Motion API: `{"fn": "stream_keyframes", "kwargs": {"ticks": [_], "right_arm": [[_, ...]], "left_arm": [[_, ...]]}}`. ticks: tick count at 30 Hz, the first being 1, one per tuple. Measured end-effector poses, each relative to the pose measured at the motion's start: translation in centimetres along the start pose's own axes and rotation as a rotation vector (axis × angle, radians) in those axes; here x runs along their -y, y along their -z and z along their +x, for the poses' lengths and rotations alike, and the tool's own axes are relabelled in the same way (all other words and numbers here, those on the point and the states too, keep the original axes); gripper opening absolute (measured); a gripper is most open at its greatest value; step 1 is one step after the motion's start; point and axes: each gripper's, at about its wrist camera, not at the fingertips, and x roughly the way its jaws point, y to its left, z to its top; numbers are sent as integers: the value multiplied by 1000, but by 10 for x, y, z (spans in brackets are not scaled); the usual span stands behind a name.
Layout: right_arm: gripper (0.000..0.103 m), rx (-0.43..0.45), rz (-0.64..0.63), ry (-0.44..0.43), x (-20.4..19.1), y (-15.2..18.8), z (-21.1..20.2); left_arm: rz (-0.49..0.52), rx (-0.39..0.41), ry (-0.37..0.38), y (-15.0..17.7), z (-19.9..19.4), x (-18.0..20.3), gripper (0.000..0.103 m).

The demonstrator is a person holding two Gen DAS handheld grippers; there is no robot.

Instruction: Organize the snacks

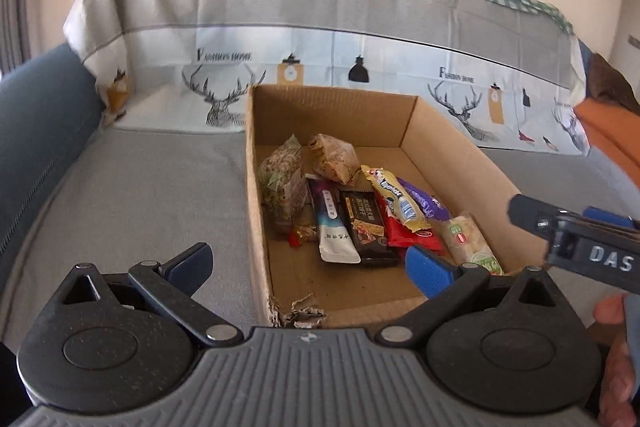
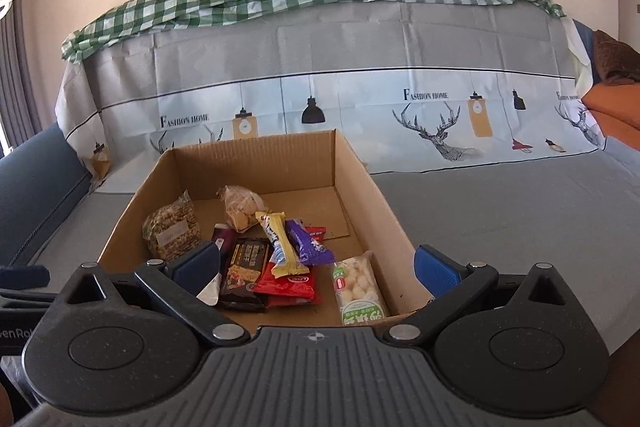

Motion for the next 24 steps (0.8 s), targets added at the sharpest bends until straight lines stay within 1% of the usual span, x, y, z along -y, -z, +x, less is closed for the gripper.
{"fn": "stream_keyframes", "kwargs": {"ticks": [2, 4, 13, 24], "right_arm": [[102, 1, 20, 3, 3, 0, 0], [102, -8, 26, 2, 2, 0, 2], [102, -15, -12, 10, -8, 1, 4], [102, -10, -25, 14, -11, 1, 5]], "left_arm": [[-19, -16, 5, -1, 2, -2, 103], [-13, -8, 6, -2, 1, -1, 103], [-17, -9, 18, -2, 0, -2, 103], [11, 6, 13, 0, -3, 0, 103]]}}
